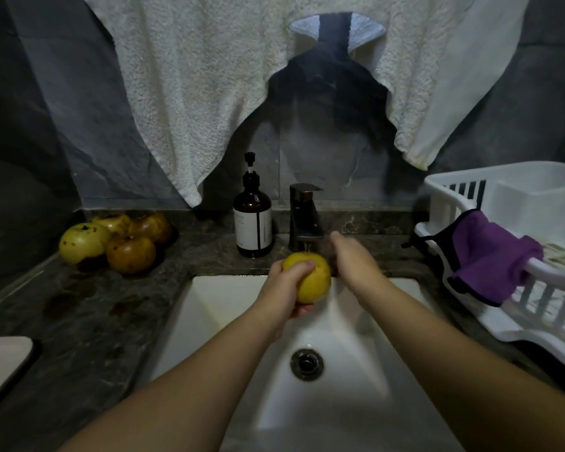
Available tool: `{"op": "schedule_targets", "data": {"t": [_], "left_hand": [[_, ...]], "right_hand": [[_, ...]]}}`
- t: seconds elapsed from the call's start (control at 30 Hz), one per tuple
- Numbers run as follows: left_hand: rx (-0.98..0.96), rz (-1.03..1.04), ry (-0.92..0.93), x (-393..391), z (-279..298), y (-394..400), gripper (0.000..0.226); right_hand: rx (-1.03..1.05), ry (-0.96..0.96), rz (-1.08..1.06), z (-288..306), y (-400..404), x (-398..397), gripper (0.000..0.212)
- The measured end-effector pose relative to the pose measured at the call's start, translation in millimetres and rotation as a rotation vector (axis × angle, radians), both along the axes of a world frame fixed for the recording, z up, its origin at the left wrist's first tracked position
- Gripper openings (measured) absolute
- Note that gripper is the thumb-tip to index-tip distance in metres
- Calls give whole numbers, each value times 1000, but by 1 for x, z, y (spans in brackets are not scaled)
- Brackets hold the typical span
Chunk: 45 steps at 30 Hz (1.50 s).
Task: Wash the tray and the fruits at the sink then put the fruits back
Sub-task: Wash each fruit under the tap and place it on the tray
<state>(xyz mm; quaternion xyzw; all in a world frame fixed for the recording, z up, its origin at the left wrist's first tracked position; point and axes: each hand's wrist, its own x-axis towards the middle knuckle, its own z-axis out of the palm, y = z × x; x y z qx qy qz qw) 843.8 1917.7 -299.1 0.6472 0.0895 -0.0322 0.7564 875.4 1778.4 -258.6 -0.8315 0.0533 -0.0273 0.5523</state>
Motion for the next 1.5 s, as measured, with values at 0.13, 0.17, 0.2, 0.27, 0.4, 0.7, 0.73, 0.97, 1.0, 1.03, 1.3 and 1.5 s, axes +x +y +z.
{"op": "schedule_targets", "data": {"t": [0.13, 0.17, 0.2, 0.27, 0.4, 0.7, 0.73, 0.97, 1.0, 1.03, 1.3, 1.5], "left_hand": [[73, -68, -104, 1, -2, 1, 50], [98, -78, -80, 3, -2, 1, 45], [129, -84, -24, 3, -1, 2, 44], [193, -119, 87, 3, 1, 4, 59], [356, -103, -27, 6, -4, 8, 55], [345, -111, 22, 7, -5, 3, 66], [320, -128, 48, 7, -5, 2, 69], [346, -162, 20, 5, -3, -3, 61], [289, -183, 66, 2, -2, -3, 63], [253, -182, 88, 2, -1, -3, 65], [291, -170, 44, 4, -4, -1, 60], [298, -142, 51, 3, -1, -3, 61]], "right_hand": [[251, 483, 226, -18, 2, -19, 79], [292, 493, 255, -20, 3, -20, 78], [285, 436, 257, -23, 3, -17, 73], [130, 191, 247, -28, 3, -13, 56], [171, 282, 299, -38, 0, -15, 63], [186, 266, 276, -42, 1, -17, 60], [119, 193, 290, -42, 2, -16, 53], [94, 213, 252, -44, -2, -12, 51], [40, 132, 243, -45, -2, -10, 42], [30, 84, 221, -45, -3, -9, 37], [25, 142, 272, -44, -4, -8, 42], [46, 113, 228, -45, -3, -9, 26]]}}
